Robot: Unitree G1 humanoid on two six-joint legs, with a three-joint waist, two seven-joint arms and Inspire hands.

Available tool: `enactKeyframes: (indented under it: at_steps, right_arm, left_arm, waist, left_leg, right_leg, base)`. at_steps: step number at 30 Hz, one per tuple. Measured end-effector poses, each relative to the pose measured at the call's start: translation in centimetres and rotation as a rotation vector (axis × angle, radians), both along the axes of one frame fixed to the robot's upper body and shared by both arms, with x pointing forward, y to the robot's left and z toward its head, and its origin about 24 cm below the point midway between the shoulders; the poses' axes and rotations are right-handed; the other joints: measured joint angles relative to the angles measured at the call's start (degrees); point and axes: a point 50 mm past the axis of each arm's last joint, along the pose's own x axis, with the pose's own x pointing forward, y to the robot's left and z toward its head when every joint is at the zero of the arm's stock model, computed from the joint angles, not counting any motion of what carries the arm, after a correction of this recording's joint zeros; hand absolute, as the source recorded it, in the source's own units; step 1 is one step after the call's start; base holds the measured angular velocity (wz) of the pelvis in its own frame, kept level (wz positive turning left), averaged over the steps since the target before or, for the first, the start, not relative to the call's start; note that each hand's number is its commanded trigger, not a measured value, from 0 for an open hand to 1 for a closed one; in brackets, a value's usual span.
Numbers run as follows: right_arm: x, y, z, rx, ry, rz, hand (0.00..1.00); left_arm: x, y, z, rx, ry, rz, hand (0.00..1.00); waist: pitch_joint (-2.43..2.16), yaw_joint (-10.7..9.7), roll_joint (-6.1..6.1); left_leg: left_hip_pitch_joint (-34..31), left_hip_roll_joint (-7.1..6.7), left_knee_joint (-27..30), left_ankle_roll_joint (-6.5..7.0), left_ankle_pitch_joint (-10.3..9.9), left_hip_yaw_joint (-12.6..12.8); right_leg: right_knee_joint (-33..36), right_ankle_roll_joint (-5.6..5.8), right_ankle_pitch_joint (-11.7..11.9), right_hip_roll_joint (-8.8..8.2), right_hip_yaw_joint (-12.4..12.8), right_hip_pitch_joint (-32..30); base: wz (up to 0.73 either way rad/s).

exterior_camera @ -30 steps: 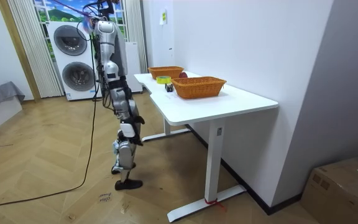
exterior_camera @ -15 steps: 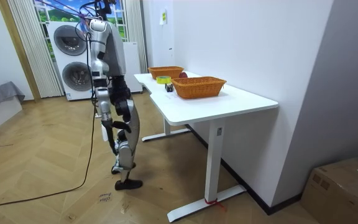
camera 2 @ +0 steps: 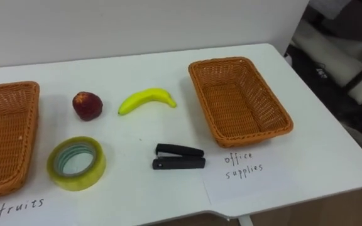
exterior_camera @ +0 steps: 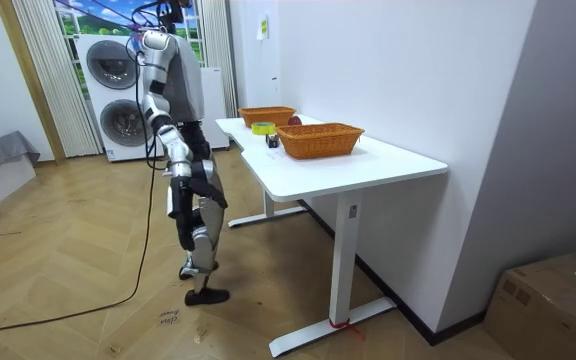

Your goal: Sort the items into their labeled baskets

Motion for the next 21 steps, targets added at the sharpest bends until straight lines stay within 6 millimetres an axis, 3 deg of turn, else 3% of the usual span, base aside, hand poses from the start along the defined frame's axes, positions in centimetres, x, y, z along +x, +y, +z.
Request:
enactKeyframes:
  at_steps: [9,21]
  right_arm:
    - [1.5,-1.5,3.2,-0.131,0.009,-0.158,0.00]
    - [5.7,-2.9,10.9,-0.626,0.035,-0.014,0.00]
  left_arm:
    - [0.7,0.3,0.3,0.032,-0.060,-0.023,0.00]
    - [0.3,0.3,0.3,0.013,-0.051,-0.050,0.00]
  waist:
    - [-0.25,0.3,-0.42]
    - [-0.19,1.8,-0.80]
  left_leg:
    - [-0.9,-0.10,0.0,-0.01,0.0,0.1]
    - [-1.4,-0.02,0.1,-0.01,0.0,0.8]
  right_leg:
    - [0.0,0.10,-0.1,0.14,0.4,-1.0]
    - [0.0,0.09,-0.1,0.54,1.1,-2.1]
  base:
    - [-0.02]
    - [-0.02]
